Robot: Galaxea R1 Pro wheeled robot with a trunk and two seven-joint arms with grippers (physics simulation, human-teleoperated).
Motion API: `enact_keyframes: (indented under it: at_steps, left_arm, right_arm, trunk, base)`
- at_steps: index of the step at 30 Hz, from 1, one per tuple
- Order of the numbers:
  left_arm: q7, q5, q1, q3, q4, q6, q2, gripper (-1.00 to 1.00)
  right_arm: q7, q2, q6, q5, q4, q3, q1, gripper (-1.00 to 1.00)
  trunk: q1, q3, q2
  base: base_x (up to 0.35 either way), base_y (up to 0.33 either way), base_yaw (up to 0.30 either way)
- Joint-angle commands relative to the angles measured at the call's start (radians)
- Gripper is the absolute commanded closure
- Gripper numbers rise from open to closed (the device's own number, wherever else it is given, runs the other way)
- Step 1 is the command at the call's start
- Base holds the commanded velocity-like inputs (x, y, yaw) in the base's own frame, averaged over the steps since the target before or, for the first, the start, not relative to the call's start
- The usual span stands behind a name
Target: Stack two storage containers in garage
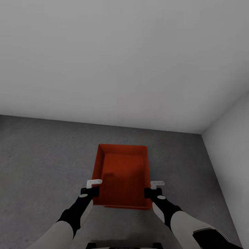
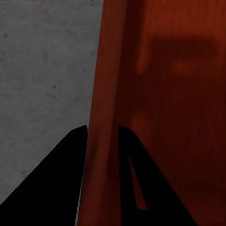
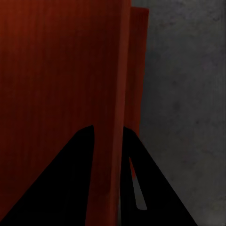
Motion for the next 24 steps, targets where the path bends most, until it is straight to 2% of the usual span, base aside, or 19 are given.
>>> enact_keyframes:
  at_steps: [1,24]
  left_arm:
    - [0.054,0.064,0.000,0.012,0.000,0.005,-0.001,1.00]
    - [0.054,0.064,0.000,0.012,-0.003,0.002,0.000,1.00]
  right_arm:
    - [-0.076,0.000,-0.028,0.001,-0.002,-0.040,-0.001,1.00]
    - [-0.076,0.000,-0.028,0.000,-0.002,-0.040,-0.001,1.00]
  trunk:
    - [0.000,-0.001,-0.001]
    - [0.000,-0.001,-0.001]
  base:
    - [0.000,-0.007,0.000]
    - [0.000,-0.020,0.000]
